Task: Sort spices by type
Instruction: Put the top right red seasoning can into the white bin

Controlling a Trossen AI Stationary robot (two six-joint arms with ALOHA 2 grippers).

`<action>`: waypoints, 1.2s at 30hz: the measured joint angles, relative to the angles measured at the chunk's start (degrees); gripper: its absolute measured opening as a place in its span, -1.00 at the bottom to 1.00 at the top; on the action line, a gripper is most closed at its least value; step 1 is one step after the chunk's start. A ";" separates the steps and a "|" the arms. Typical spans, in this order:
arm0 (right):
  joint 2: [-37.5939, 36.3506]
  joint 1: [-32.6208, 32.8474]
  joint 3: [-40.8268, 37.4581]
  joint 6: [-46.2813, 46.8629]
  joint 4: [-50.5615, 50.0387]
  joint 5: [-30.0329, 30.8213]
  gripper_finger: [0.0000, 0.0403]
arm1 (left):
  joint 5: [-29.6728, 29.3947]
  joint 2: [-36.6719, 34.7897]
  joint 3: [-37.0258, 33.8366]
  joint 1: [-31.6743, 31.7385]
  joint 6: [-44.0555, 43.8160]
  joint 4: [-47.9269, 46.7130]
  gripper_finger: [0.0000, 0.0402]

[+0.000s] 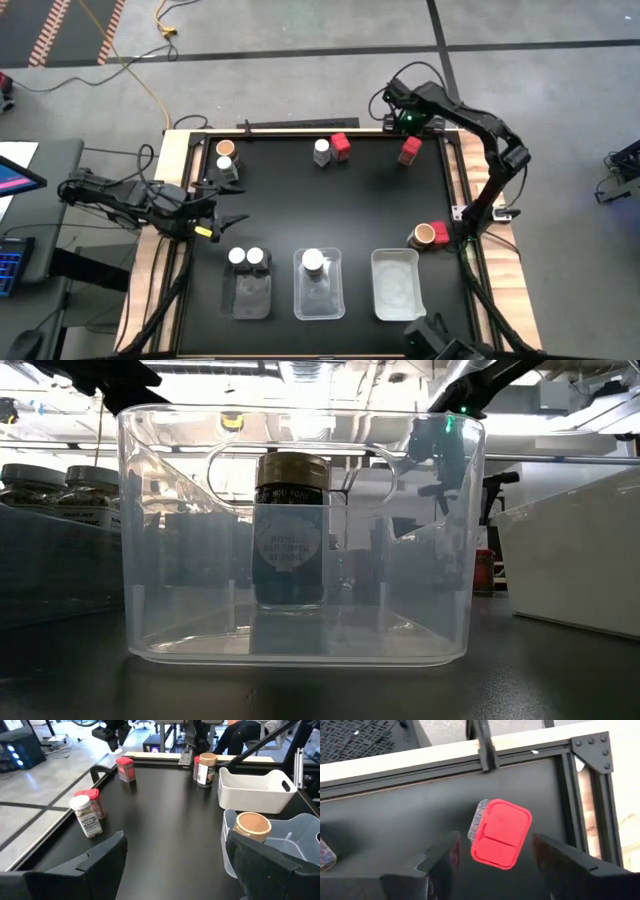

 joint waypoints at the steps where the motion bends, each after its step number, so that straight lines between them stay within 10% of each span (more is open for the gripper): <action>1: -0.01 -0.01 0.00 0.04 -0.25 0.01 0.38 | -0.10 -0.02 0.00 0.00 0.16 0.04 0.61; 16: -0.07 0.11 0.00 0.21 -0.73 0.05 0.96 | 0.81 0.00 0.00 0.00 0.26 -0.65 0.61; 36: 0.37 -1.58 -6.95 8.15 4.86 -4.81 0.89 | 3.02 0.00 0.00 0.00 1.69 -4.51 0.61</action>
